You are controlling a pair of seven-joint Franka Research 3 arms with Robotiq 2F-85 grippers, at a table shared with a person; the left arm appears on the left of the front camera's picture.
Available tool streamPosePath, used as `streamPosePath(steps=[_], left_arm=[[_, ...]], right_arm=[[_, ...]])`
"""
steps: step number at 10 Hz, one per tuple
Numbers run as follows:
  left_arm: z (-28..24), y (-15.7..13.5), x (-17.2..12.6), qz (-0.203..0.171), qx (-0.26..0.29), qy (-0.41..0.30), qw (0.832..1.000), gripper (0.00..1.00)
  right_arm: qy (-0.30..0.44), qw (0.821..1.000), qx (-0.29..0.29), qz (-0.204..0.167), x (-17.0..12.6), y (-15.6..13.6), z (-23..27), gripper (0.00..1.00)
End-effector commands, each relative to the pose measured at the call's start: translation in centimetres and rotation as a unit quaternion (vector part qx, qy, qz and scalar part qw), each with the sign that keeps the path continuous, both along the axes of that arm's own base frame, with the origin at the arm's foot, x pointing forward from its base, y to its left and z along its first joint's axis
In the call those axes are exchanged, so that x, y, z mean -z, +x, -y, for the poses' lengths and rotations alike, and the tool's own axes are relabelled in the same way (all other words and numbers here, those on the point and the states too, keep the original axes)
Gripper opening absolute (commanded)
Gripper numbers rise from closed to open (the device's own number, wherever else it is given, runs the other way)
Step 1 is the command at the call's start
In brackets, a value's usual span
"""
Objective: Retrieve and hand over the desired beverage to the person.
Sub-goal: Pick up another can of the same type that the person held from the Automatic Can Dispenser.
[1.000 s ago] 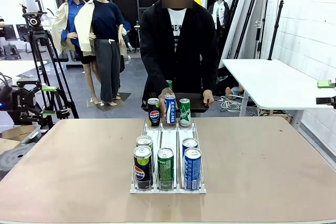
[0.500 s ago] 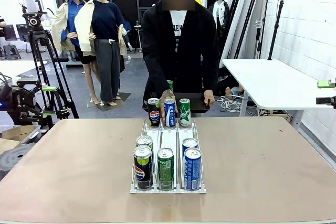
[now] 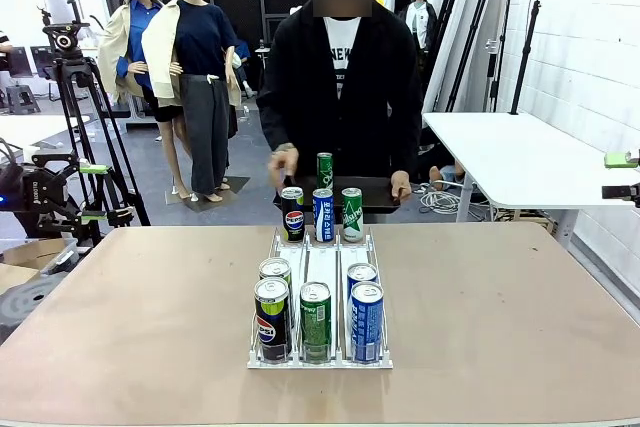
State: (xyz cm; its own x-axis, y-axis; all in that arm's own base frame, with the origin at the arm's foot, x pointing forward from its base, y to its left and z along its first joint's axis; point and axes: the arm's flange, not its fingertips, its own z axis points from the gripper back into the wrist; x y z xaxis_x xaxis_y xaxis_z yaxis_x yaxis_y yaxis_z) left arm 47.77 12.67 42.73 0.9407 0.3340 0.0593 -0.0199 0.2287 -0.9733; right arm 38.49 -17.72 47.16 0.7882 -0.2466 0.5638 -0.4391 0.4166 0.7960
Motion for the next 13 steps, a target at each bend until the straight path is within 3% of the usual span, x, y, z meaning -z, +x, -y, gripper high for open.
streamPosePath(steps=[1,7,13], left_arm=[[-0.1,-0.1,-0.1,0.001,0.003,-0.005,1.0,1.0],[-0.1,-0.1,-0.1,0.001,0.003,-0.005,1.0,1.0],[-0.1,-0.1,-0.1,0.001,0.003,-0.005,1.0,1.0]], right_arm=[[-0.001,1.0,-0.001,-0.001,-0.1,0.2,-0.2,1.0],[-0.025,0.999,-0.045,0.011,-2.8,0.0,-4.2,1.0],[-0.106,0.987,-0.12,0.009,-5.3,0.3,-11.5,1.0]])
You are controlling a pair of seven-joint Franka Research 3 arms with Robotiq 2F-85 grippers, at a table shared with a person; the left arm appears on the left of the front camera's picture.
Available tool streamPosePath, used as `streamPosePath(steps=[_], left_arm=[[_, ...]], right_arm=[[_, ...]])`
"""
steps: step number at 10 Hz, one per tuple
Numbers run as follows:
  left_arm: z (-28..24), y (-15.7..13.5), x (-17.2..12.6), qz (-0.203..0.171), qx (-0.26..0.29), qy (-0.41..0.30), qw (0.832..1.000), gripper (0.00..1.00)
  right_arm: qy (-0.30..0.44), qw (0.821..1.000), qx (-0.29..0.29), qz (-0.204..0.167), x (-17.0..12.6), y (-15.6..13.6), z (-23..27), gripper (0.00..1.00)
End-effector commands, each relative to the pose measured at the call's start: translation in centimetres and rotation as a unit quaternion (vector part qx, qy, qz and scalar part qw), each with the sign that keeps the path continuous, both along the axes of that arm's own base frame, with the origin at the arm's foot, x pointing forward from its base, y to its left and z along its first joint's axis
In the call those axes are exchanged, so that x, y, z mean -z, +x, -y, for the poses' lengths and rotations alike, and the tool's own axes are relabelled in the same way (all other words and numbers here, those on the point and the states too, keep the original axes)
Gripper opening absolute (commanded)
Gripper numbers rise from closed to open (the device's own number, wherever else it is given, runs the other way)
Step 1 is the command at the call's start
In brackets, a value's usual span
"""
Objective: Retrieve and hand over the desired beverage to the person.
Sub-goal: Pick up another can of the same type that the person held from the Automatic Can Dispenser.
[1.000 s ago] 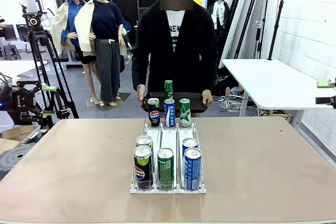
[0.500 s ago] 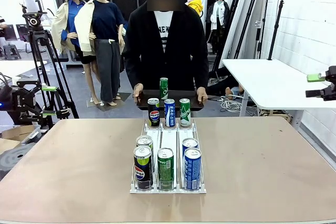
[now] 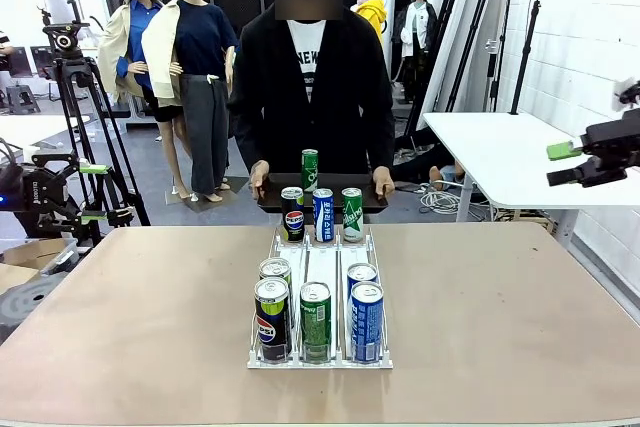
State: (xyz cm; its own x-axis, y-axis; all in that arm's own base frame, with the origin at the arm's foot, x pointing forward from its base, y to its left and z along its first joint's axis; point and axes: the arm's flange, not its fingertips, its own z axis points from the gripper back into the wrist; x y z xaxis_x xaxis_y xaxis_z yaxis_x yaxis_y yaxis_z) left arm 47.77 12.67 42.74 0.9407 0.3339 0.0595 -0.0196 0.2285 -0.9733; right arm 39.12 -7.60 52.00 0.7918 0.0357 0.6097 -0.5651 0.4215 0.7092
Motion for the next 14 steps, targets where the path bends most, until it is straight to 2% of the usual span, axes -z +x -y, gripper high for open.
streamPosePath(steps=[1,5,8,14], left_arm=[[-0.1,-0.1,-0.1,0.001,0.003,-0.004,1.0,1.0],[-0.1,-0.1,-0.1,0.001,0.003,-0.004,1.0,1.0],[-0.1,-0.1,-0.1,0.001,0.003,-0.004,1.0,1.0],[-0.1,-0.1,-0.1,0.001,0.003,-0.004,1.0,1.0]], right_arm=[[-0.048,0.999,-0.016,-0.001,-1.1,-0.6,-2.9,1.0],[-0.124,0.991,-0.046,0.012,-3.5,-1.3,-8.5,1.0],[-0.183,0.981,-0.062,0.01,-4.2,-1.0,-13.1,1.0],[-0.305,0.946,-0.112,0.008,-2.8,-0.8,-24.4,1.0]])
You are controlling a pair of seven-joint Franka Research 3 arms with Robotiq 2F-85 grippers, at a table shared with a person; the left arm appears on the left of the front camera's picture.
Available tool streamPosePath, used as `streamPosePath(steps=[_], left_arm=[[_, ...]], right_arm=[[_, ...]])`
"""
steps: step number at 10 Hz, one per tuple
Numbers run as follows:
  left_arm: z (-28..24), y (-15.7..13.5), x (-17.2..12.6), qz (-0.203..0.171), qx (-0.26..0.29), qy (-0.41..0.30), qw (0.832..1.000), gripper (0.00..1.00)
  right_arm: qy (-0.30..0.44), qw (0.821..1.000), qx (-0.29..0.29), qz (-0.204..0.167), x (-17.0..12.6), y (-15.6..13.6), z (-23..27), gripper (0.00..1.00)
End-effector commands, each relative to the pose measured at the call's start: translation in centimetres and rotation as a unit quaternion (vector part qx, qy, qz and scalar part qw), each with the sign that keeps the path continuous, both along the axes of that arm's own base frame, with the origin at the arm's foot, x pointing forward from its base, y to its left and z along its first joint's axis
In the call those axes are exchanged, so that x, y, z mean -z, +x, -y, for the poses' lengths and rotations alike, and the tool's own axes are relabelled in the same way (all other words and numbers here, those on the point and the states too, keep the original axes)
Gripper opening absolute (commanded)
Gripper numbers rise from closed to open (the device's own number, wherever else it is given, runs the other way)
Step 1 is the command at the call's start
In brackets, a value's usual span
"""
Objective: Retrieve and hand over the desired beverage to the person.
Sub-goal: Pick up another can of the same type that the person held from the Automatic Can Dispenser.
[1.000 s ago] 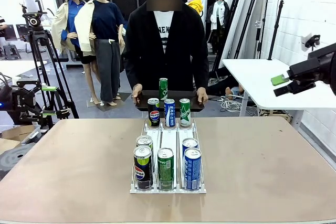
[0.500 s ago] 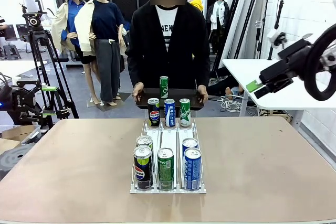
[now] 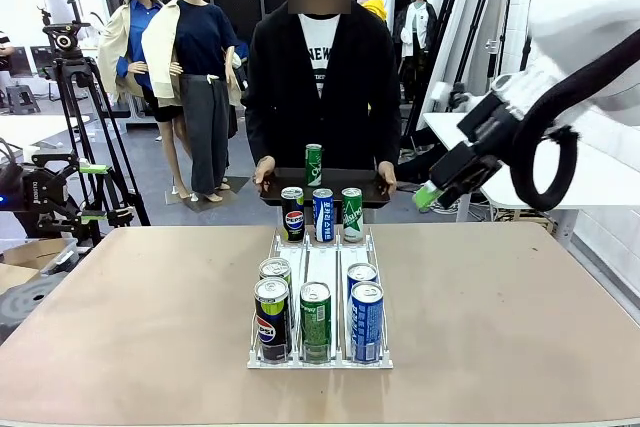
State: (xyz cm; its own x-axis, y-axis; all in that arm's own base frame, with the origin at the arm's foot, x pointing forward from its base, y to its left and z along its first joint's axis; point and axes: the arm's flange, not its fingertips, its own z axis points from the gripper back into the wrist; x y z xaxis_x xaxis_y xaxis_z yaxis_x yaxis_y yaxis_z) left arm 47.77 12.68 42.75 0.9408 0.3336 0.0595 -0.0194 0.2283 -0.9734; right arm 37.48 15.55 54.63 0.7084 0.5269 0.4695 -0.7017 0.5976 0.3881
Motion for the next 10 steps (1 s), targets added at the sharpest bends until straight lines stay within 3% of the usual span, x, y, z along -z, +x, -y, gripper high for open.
streamPosePath(steps=[1,10], left_arm=[[0.0,-0.1,-0.1,0.001,0.003,-0.004,1.0,1.0],[0.0,-0.1,-0.1,0.001,0.003,-0.004,1.0,1.0]], right_arm=[[-0.046,0.999,-0.009,-0.003,0.1,0.6,-2.9,1.0],[-0.198,0.979,-0.044,0.023,2.2,-1.5,-13.7,1.0]])
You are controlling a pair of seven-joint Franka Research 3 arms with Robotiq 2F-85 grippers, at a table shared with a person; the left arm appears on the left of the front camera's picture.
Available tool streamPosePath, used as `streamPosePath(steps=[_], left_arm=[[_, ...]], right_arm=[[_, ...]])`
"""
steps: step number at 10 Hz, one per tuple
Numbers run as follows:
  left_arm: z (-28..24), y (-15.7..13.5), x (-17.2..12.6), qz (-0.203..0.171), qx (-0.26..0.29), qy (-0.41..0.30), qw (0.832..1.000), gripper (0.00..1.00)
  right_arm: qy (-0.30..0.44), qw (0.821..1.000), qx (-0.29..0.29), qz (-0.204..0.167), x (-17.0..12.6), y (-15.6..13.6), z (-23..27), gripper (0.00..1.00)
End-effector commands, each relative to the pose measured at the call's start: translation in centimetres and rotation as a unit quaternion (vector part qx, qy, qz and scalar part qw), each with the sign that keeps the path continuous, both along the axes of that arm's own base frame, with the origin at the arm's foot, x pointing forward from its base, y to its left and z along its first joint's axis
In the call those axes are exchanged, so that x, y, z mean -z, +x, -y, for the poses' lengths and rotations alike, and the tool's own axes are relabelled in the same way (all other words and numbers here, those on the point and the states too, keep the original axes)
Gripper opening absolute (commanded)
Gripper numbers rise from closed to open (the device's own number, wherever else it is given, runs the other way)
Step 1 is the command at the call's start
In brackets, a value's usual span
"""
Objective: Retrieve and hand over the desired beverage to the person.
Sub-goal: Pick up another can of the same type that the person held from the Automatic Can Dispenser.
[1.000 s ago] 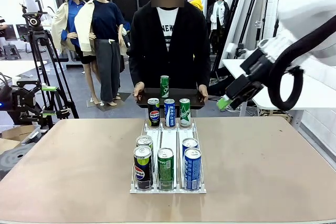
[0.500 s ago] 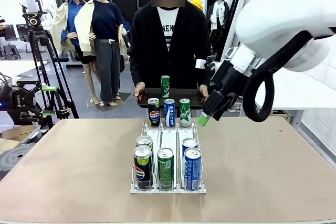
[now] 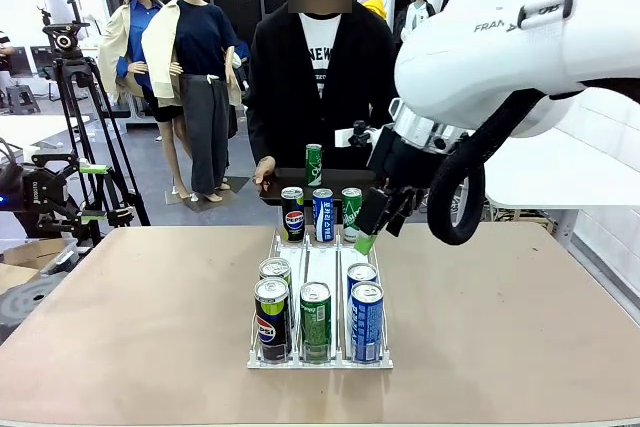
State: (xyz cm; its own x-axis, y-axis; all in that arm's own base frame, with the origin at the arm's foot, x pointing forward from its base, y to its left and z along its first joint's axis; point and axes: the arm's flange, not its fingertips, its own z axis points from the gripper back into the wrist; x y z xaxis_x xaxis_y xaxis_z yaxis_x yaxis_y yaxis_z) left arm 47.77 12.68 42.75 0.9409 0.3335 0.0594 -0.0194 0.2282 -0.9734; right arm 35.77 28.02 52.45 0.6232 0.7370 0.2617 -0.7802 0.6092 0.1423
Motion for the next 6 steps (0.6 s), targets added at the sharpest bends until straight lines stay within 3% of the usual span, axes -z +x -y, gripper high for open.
streamPosePath(steps=[1,6], left_arm=[[0.0,-0.1,-0.1,0.001,0.003,-0.004,1.0,1.0],[0.0,-0.1,-0.1,0.001,0.003,-0.004,1.0,1.0]], right_arm=[[-0.031,0.999,0.011,0.015,0.2,-0.1,-2.0,1.0],[-0.08,0.995,0.044,0.031,2.3,-0.8,-5.0,1.0]])
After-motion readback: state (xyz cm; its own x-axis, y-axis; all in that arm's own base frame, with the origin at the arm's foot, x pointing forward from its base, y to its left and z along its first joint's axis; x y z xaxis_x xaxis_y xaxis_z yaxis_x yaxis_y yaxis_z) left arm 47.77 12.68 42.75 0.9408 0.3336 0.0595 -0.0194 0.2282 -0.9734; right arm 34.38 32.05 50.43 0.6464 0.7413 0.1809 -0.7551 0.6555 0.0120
